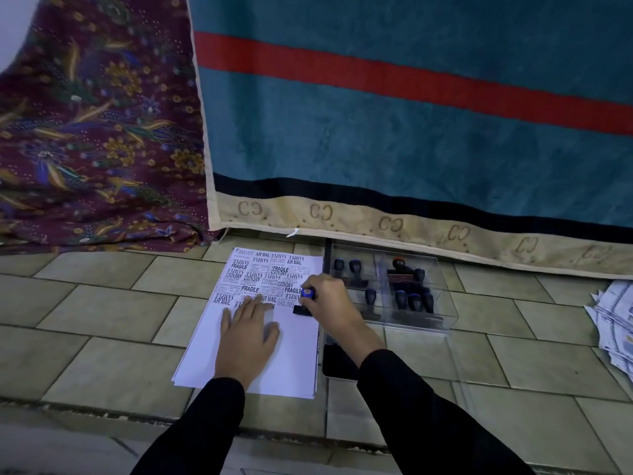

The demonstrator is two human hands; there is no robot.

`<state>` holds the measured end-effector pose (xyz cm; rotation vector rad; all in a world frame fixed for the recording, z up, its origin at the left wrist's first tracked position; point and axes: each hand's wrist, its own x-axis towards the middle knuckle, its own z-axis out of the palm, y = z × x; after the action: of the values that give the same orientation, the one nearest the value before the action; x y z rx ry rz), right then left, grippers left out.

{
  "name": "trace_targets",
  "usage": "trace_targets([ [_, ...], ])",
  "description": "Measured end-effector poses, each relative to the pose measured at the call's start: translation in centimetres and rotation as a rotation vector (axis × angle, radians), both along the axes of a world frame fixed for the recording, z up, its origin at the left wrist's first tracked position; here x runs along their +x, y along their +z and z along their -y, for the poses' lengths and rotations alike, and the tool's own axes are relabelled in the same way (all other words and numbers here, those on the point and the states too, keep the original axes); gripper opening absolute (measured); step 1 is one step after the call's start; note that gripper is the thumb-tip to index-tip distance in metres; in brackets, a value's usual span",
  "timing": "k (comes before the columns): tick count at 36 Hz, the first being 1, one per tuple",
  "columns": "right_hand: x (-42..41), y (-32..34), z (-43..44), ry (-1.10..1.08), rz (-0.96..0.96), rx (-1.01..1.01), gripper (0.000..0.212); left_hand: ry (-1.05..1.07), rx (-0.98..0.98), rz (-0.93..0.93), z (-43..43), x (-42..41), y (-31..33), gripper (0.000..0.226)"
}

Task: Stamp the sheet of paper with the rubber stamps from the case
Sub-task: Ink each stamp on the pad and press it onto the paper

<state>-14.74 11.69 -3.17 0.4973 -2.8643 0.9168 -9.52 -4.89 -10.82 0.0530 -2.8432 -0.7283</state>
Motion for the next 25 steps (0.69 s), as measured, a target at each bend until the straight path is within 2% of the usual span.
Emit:
trace_targets([
  [8,0.5,-0.4,0.7,0.011,-0.016,0.079,0.005,0.001,-0.001,0.0,-0.1,-0.1,0.1,0.041],
  [11,1.0,-0.8,0.9,0.029,-0.035,0.133,0.007,0.018,-0.023,-0.002,-0.1,0.0,0.3,0.04],
  [18,0.5,-0.1,1.0,0.004,-0.003,0.073,0.023,0.075,-0.063,0.024,-1.0,-0.2,1.3,0.039],
  [20,0.9,-0.6,0.9,0.018,-0.007,0.08,0.021,0.083,-0.104,-0.001,-1.1,0.0,1.1,0.042],
  [23,0.8,-0.6,0.5,0.017,0.019,0.048,0.007,0.095,-0.107,-0.031,-1.2,0.0,1.1,0.046],
  [25,0.2,0.1,0.1,-0.033,0.062,-0.026,0.013,0.099,-0.099,-0.03,-1.2,0.0,0.9,0.045],
])
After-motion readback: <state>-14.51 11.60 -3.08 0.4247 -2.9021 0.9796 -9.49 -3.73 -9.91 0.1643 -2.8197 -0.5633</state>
